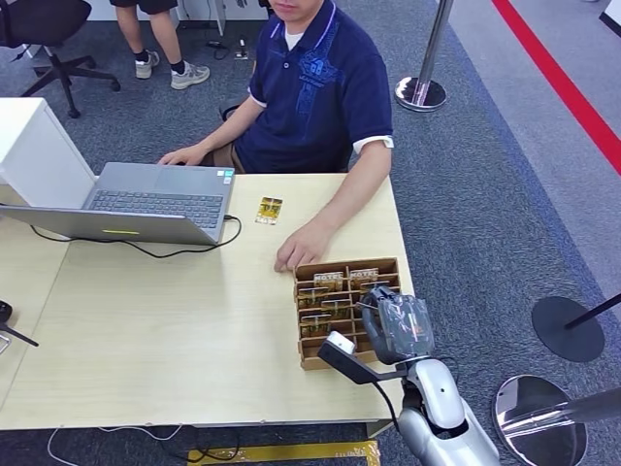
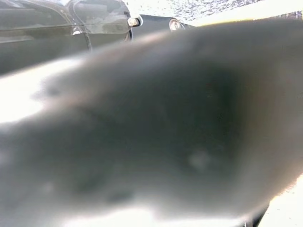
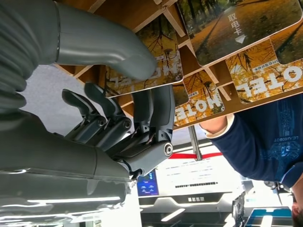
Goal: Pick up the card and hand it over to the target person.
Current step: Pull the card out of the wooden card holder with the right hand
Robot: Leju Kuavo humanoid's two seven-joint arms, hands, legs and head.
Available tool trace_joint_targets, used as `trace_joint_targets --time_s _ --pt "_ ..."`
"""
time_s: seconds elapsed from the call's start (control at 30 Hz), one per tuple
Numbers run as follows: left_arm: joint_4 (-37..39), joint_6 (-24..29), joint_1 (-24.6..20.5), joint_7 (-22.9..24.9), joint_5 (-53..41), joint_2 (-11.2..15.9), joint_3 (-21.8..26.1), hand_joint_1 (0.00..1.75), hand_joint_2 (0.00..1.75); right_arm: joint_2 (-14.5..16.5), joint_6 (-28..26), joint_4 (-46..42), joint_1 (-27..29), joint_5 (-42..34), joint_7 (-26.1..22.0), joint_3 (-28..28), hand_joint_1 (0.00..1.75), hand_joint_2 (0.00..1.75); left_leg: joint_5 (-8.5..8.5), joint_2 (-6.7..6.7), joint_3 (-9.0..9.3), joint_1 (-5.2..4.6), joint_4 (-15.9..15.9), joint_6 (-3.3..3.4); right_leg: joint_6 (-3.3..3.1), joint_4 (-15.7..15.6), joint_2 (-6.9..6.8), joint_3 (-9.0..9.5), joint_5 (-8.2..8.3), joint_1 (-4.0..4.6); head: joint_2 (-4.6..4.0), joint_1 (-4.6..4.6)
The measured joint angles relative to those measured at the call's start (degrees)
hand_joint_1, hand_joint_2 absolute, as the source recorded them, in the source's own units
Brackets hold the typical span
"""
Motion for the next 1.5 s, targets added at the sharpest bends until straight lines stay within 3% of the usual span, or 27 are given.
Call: trace_joint_targets --time_s 0.7,1.5 --pt "0.22 -1.64 -0.11 -0.83 -0.40 -0.05 0.02 0.00 0.00 0.52 0.95 -1.94 0.31 0.18 -0.36 -0.56 1.61 1.75 0.05 -0.01 -0.02 0.07 0.01 -0.06 -0.06 0.02 -0.01 -0.03 0.03 0.08 0.00 0.00" --pt "0.25 -1.36 -0.03 -0.56 0.85 -0.40 0.79 0.00 0.00 -0.37 7.13 -16.36 -1.50 -4.05 2.14 -2.02 1.61 1.75 0.06 0.04 -0.17 0.06 0.06 -0.10 -0.08 0.11 0.04 -0.18 0.04 0.07 0.00 0.00"
